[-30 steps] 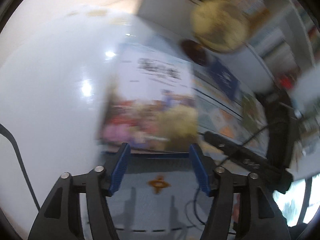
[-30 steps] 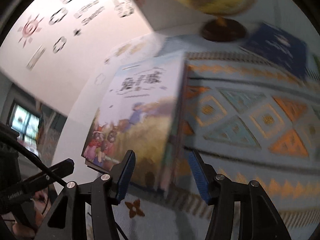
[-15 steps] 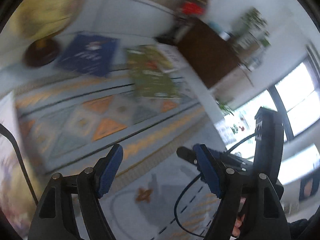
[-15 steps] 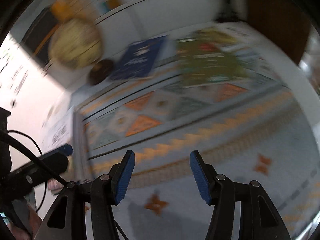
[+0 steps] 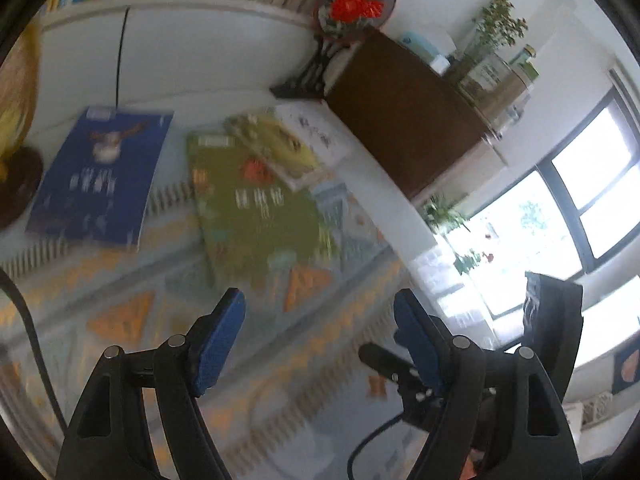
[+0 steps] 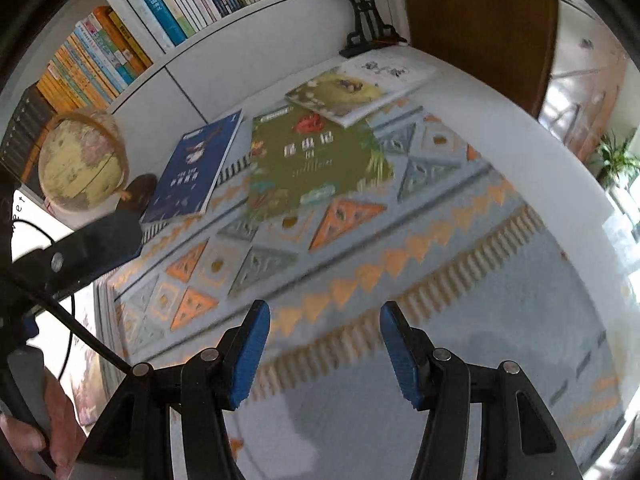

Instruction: Organize books

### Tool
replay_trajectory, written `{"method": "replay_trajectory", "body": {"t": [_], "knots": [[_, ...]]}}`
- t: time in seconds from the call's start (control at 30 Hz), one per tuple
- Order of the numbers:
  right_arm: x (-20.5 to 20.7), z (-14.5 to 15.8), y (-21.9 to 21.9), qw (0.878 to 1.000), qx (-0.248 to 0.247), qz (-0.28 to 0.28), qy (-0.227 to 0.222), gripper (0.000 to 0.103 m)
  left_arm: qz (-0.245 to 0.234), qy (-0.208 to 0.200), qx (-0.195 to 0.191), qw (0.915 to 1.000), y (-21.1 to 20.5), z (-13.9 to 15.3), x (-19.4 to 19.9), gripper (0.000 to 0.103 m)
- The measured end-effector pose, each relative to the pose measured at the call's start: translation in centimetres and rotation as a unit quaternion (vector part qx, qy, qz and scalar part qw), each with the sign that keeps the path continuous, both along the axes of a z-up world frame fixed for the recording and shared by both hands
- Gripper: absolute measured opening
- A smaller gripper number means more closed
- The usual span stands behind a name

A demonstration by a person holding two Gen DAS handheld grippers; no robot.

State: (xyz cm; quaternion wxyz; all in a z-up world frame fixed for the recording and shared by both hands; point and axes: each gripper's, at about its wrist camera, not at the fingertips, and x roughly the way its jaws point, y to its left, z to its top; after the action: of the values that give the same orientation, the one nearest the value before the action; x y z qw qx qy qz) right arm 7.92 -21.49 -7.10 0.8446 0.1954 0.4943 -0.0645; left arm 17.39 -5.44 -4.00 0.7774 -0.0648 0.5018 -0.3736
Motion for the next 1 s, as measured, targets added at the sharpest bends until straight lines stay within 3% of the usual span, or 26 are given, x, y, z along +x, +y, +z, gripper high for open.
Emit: {"method": "replay_trajectory", "body": {"t": [0.2, 0.3, 0.53, 0.73, 0.93, 1.0], "knots": [[7.6, -0.4, -5.9, 1.0, 0.018, -0.013, -0.004, 0.055, 0.029, -0.034, 0.035, 0.9984, -5.4, -0.1, 8.8, 0.075], [11.7, -1.6, -9.0, 0.999, 0.033, -0.024, 0.005, 0.055, 0.025, -0.06, 0.022, 0.9977, -7.4, -1.3, 12.7, 0.075], [18.2, -4.3, -14.2, 0.996, 0.046, -0.074, 0.027, 0.055, 0.028, -0.038, 0.045, 0.9979, -12.3, -5.5, 21.6, 0.075], [20.9, -6.9, -16.3, 0.992, 0.073, -0.08, 0.066, 0.055, 0.0, -0.036, 0.089, 0.9954, -16.1, -9.1, 24.8, 0.075], [21.9, -6.7, -16.0, 0.996, 0.037, -0.066, 0.056, 0.056, 0.008, -0.025, 0.077, 0.9967, -16.8, -10.4, 27.1, 0.075], [21.8, -6.7, -15.8, 0.995, 0.049, -0.076, 0.049, 0.056, 0.007, -0.018, 0.077, 0.9969, -16.7, -10.9, 27.5, 0.075]]}}
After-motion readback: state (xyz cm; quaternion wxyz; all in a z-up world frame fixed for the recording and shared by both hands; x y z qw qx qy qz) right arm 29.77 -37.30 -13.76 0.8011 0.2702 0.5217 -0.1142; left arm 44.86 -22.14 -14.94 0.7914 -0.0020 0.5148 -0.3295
